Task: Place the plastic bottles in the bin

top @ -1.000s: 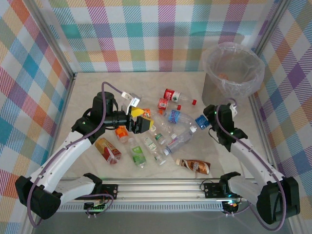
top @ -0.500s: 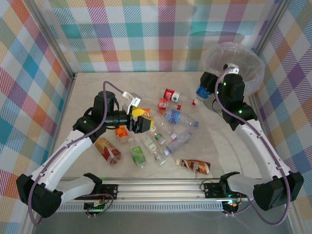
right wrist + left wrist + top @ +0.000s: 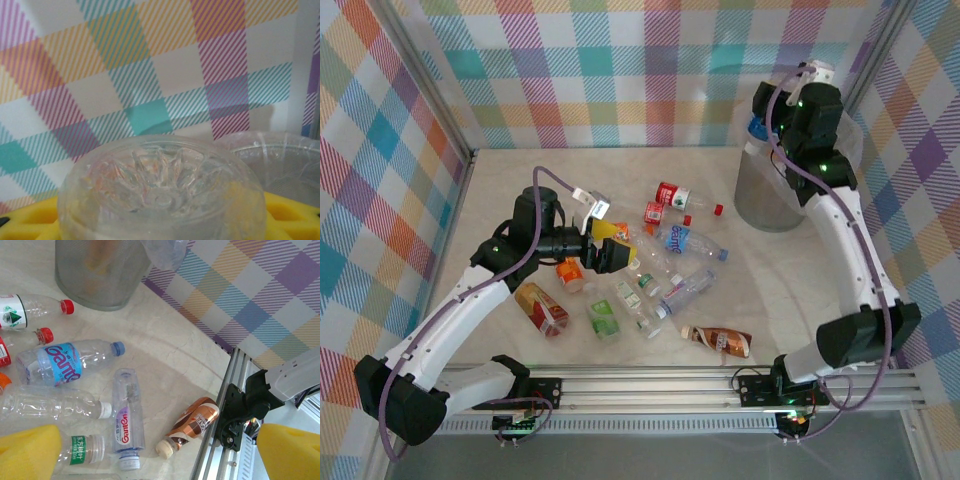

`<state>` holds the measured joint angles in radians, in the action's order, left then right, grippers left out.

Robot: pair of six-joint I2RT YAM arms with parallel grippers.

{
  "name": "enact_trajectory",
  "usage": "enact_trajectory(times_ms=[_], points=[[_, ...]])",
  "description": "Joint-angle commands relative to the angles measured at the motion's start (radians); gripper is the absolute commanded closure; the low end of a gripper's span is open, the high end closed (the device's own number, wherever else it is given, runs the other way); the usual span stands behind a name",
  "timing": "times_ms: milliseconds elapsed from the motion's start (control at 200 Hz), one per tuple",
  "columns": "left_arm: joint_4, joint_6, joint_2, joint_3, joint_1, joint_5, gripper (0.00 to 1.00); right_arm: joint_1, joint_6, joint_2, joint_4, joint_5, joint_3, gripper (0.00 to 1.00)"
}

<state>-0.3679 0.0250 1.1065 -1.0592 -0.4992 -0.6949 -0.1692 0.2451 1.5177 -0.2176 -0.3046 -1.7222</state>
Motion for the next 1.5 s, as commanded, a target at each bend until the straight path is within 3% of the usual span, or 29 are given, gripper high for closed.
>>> enact_trajectory(times_ms=[0,280,675,855,1495], points=[[-0.018,-0.03,0.008,-0.027,-0.015,-0.011,0.0,0.016,-0.01,0.083,-0.006,-0.081,-0.099,0.39],[-0.026,-0.038,0.003,-0.028,-0.015,-0.006,0.0,0.051,0.03,0.293,-0.07,-0.216,-0.313,0.39],[-0.014,-0.028,0.0,-0.031,-0.015,-0.031,0.0,0.116,0.03,0.478,-0.082,-0.222,-0.427,0.41],[-0.017,-0.032,-0.002,-0.031,-0.015,-0.028,0.0,0.13,0.015,0.587,-0.141,-0.199,-0.558,0.41],[-0.028,-0.042,-0.004,-0.035,-0.015,-0.019,0.0,0.166,0.16,0.636,-0.253,-0.082,-0.563,0.32]])
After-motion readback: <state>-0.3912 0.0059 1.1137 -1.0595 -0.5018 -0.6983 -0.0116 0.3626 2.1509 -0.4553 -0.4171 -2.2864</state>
